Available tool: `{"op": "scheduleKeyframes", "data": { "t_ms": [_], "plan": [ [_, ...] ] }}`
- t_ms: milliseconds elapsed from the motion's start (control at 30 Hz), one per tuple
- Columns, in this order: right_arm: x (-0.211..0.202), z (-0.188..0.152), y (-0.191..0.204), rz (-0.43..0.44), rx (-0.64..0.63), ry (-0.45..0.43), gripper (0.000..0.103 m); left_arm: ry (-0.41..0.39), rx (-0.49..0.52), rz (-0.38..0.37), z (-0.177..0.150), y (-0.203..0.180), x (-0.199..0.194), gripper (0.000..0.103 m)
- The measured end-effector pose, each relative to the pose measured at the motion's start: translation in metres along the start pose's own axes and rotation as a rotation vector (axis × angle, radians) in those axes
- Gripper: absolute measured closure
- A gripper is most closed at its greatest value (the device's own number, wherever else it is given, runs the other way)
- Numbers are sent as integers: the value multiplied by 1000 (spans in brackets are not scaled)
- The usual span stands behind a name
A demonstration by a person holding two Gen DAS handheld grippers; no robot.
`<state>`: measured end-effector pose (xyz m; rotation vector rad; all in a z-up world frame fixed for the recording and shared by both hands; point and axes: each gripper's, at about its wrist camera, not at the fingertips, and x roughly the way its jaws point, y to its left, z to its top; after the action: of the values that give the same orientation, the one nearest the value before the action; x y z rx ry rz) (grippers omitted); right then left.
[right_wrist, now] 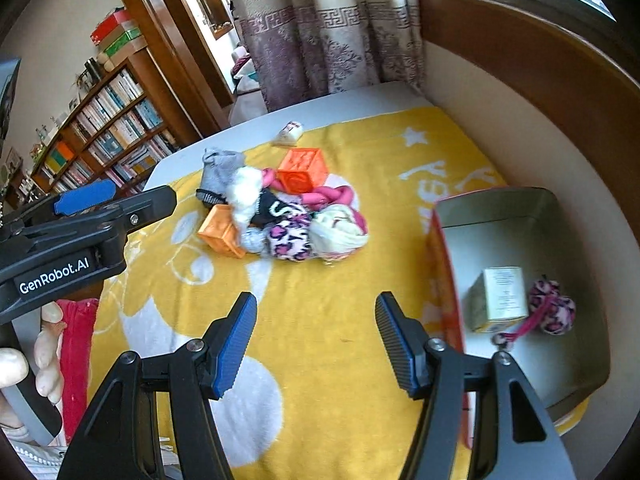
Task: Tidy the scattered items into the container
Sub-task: 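Move both grippers from the tin tray toward the pile of items, then grasp the orange rubber block with the left gripper while the right grasps the rolled white-pink towel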
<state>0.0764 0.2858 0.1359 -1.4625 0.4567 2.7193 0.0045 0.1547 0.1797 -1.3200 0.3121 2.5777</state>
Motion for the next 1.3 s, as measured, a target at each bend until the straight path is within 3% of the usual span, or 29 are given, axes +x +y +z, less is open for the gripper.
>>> {"op": "scheduleKeyframes", "data": {
  "t_ms": [233, 533, 967, 1300],
  "plan": [
    [18, 3, 20, 0, 13, 35, 37, 99, -111, -36, -21, 51, 31, 18],
    [36, 4, 38, -21, 15, 73, 37, 190, -180, -110, -37, 81, 73, 18],
    [59, 9, 29, -86, 77, 104, 37, 269, -142, -207, -28, 70, 141, 18],
    [78, 11, 20, -119, 103, 132, 37, 307, -154, -231, -22, 66, 179, 18]
  ]
}}
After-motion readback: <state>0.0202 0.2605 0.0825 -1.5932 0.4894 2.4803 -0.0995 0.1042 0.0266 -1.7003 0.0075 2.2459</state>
